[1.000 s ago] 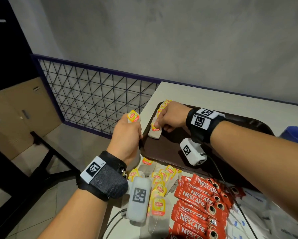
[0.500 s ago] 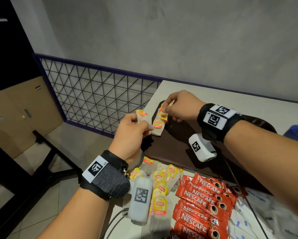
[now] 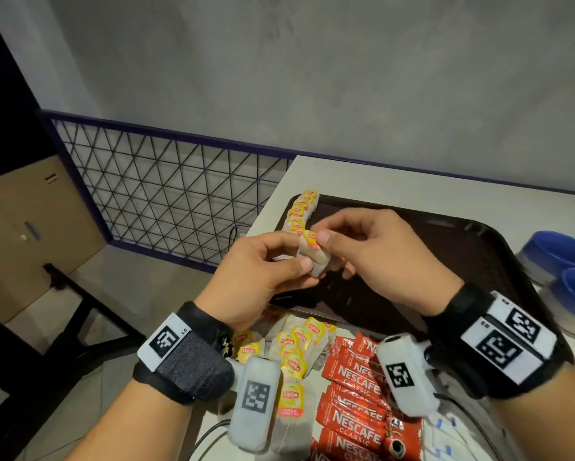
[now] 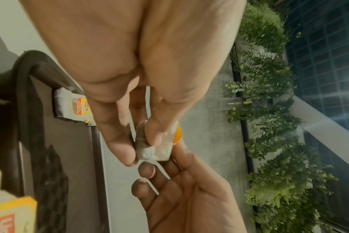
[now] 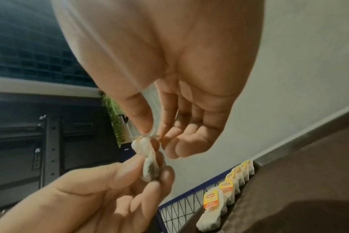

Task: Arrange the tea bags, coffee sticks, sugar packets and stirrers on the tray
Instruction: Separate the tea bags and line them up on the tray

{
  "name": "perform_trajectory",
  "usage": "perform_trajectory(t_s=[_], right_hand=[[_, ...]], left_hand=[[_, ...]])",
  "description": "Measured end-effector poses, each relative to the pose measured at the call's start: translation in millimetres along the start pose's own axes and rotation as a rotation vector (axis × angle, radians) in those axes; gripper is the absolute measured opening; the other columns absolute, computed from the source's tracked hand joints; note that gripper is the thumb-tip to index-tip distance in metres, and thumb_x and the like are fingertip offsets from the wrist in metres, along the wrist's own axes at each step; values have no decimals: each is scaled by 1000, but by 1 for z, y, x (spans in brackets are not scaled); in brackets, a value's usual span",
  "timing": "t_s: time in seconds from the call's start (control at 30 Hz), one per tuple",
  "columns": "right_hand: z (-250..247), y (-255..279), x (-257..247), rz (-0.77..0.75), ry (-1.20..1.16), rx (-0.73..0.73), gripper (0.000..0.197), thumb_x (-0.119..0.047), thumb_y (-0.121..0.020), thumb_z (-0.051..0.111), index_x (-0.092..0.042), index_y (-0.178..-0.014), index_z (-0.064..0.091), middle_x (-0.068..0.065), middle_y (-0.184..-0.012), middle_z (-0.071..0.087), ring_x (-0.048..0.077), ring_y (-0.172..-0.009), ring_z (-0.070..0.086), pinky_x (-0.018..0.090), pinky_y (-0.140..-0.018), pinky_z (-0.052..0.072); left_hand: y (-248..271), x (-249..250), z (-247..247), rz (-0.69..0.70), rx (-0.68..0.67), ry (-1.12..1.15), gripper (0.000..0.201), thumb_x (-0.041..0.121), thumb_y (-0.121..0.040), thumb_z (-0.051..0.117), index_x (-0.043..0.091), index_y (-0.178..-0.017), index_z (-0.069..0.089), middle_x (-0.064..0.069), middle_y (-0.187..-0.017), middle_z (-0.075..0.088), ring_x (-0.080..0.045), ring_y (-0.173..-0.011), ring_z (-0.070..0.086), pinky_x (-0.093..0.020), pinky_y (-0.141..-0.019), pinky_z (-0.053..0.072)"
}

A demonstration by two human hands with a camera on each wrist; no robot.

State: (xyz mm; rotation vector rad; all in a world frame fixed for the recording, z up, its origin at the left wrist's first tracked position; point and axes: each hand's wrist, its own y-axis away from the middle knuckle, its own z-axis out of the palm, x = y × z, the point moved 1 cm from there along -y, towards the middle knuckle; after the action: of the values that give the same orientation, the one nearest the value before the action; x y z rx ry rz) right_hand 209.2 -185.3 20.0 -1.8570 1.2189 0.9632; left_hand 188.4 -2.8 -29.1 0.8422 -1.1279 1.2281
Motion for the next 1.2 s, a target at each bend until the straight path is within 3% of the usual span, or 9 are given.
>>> perform_trajectory(t_s=[0.13,0.3,0.4,0.5,0.63,0.77,0.9,1.07,1.2], right_hand=[[-6,6,8,37,-158,-27,15,-17,-92,76,-14,-106,72,6,-84,76,18,-70,73,33,-67,60],[-9,10,11,21,-218,-15,16,-14,-88,79,-11,-102,74,11,-87,78,35,-81,74,28,-70,62],[-9,9,13,5,-228,-46,20,-14,-87,79,-12,-107,73,9,-87,79,27,-78,75,29,-70,61],[-10,10,12,-22,-234,-68,22,-11,-90,77,-15,-111,73,8,-88,79,22,-76,74,29,-71,61],[-6,7,13,-51,-223,-54,21,-5,-92,75,-15,-111,75,15,-87,76,21,-71,70,30,-67,60],[-7,4,13,-53,-224,-6,12,-7,-92,76,-11,-103,76,9,-82,76,19,-67,69,29,-65,59],[-11,2,14,-17,-204,44,5,-15,-90,78,-12,-94,77,9,-88,78,38,-81,73,36,-69,61],[-12,4,12,16,-159,17,2,-14,-90,77,-13,-90,79,6,-92,78,17,-82,71,28,-71,58],[-14,4,11,38,-188,-30,6,-7,-92,72,-8,-89,76,10,-96,78,27,-92,73,36,-77,60]], left_hand=[[0,-1,0,-5,-25,-19,21,-10,-88,65,-3,-106,71,-22,-99,74,-31,-94,73,-33,-82,62],[1,0,0,-16,-28,-32,39,8,-79,76,-5,-115,66,-31,-109,71,-35,-94,73,-41,-83,61],[-1,1,-2,19,46,-43,28,14,-81,76,4,-106,69,-34,-100,70,-35,-88,67,-44,-82,58],[-2,0,-3,72,51,-86,11,14,-84,75,8,-93,72,-21,-88,68,-30,-83,60,-36,-76,53],[-2,-1,-6,136,37,-213,7,12,-83,77,8,-87,73,-6,-80,71,-15,-73,66,-21,-70,51],[-2,-1,-7,156,49,-195,9,13,-80,77,7,-87,74,-9,-75,71,-15,-66,62,-21,-61,49],[-3,-3,-6,138,81,-160,10,14,-79,77,7,-85,74,-12,-73,68,-17,-64,61,-23,-56,50],[-5,-6,-5,150,103,-141,11,14,-78,77,5,-83,74,-13,-70,66,-17,-62,61,-22,-54,49],[-5,-5,-6,157,99,-134,11,13,-83,73,5,-89,76,-13,-77,70,-17,-66,62,-23,-57,50]])
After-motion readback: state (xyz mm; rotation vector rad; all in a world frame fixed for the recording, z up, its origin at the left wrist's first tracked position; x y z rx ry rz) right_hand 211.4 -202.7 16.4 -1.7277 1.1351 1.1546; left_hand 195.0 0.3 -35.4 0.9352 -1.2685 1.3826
